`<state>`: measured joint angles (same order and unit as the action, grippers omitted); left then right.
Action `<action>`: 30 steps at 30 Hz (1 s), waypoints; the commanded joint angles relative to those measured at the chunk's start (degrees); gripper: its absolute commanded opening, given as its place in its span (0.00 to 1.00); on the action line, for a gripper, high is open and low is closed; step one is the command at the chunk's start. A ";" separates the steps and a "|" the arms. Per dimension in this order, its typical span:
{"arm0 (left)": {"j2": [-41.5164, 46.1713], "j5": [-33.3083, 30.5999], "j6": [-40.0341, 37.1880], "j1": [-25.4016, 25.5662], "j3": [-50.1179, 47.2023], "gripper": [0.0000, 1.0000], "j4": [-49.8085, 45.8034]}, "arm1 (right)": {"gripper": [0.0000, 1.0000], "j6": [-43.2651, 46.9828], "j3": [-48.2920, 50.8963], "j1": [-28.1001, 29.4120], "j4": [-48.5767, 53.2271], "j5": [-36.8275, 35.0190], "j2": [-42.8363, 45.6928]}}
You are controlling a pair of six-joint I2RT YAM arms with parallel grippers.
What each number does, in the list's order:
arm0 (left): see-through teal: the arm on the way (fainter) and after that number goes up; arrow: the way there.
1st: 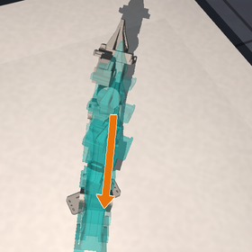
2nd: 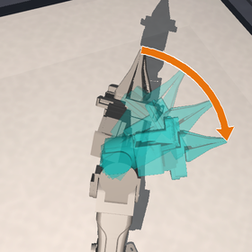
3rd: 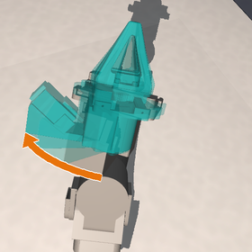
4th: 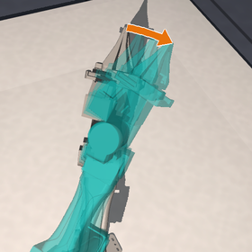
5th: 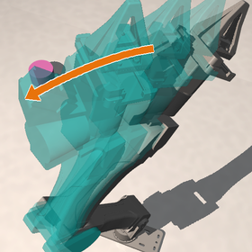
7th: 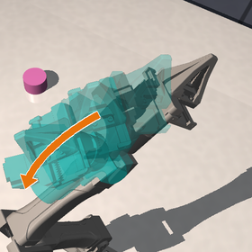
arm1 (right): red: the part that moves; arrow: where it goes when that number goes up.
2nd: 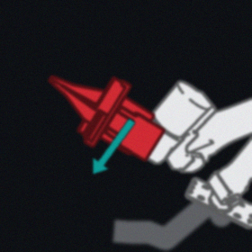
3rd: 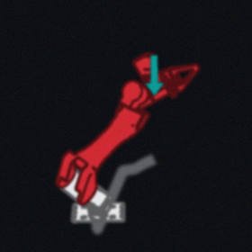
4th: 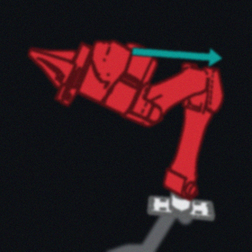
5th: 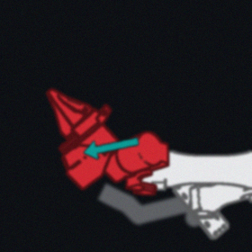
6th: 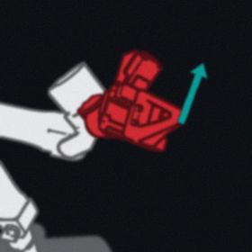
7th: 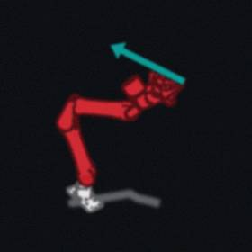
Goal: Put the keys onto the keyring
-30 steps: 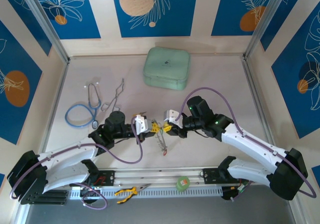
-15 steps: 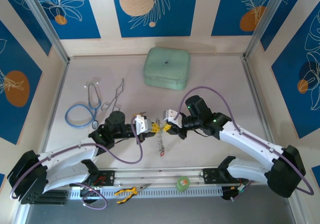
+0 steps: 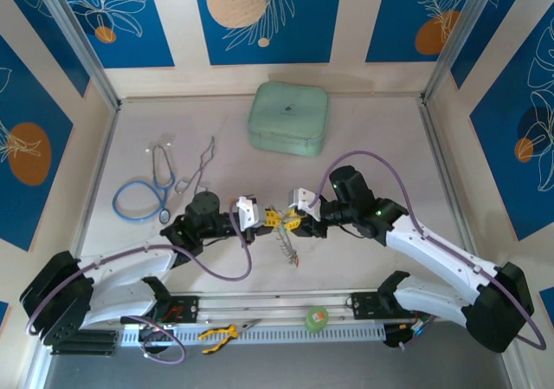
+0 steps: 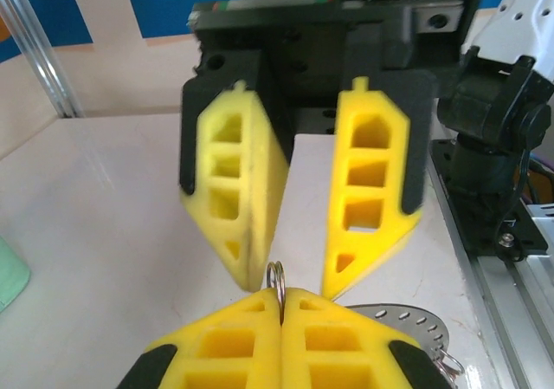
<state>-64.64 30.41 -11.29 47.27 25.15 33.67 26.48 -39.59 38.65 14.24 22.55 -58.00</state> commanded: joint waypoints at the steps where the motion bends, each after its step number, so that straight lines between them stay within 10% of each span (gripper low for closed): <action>1: -2.43 -0.24 3.20 0.02 -1.64 0.00 10.98 | 0.30 -1.25 3.73 -1.35 -7.72 0.98 1.71; 30: -6.08 7.18 6.62 -0.60 -1.84 0.00 22.72 | 0.32 -3.36 5.44 -3.14 -8.81 4.35 7.22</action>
<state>-71.79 34.92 -4.95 46.98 22.22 53.15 23.24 -32.67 34.92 3.92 24.67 -49.78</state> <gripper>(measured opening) 0.040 0.320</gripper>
